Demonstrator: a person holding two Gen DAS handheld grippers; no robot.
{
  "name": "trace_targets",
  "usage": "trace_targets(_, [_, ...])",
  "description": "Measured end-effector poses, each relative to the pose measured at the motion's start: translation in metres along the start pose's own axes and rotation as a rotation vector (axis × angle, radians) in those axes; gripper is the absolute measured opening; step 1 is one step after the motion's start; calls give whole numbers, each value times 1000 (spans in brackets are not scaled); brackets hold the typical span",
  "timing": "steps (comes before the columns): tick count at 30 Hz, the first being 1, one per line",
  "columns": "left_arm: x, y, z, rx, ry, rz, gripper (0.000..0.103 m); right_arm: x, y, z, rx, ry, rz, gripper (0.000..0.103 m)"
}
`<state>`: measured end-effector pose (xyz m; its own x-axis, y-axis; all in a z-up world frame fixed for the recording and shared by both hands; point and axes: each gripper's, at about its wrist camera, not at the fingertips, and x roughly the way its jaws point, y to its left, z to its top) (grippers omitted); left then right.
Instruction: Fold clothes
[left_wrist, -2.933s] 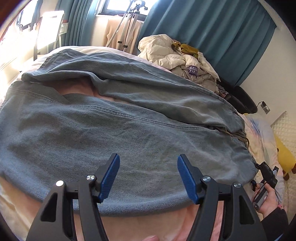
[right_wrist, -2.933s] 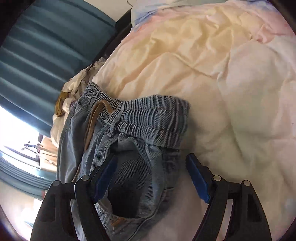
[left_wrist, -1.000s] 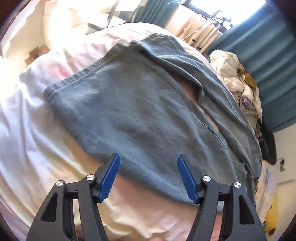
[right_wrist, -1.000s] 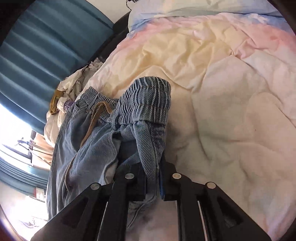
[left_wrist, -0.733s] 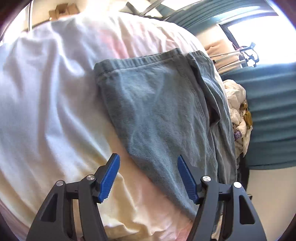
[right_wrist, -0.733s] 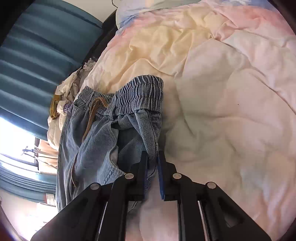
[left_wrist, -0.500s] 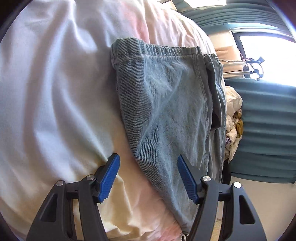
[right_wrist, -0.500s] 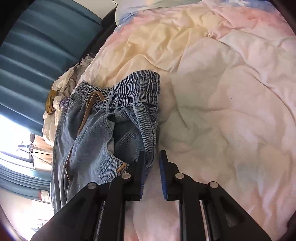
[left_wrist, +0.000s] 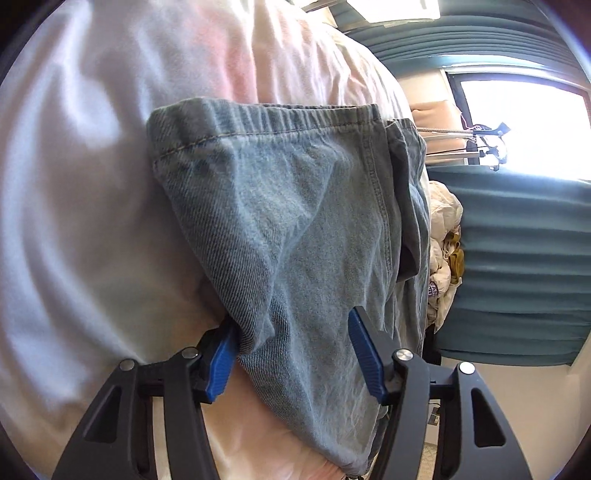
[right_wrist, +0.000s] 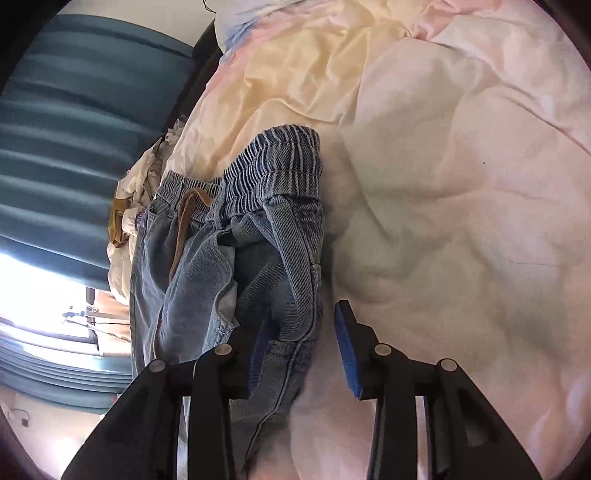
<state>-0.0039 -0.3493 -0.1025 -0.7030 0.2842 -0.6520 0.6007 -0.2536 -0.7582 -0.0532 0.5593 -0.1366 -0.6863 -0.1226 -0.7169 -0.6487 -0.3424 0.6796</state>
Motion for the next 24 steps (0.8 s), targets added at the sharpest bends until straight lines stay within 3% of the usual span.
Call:
trace_targets(5, [7, -17, 4, 82, -18, 28, 47, 7, 12, 2, -34, -37, -5, 38])
trace_targets(7, [11, -21, 6, 101, -24, 53, 31, 15, 13, 5, -47, -37, -24, 38])
trace_targets(13, [10, -27, 8, 126, -60, 87, 12, 36, 15, 10, -67, -43, -59, 38])
trace_targets(14, [8, -27, 7, 127, -69, 83, 12, 36, 17, 10, -76, -45, -57, 33])
trace_targets(17, [2, -28, 7, 123, -97, 62, 8, 29, 28, 12, -111, -60, 12, 13])
trace_targets(21, [-8, -24, 8, 118, -121, 56, 8, 10, 40, 15, -124, -103, 155, 6])
trace_targets(24, [-15, -19, 8, 117, -132, 52, 7, -6, 48, 15, -150, -155, 184, 5])
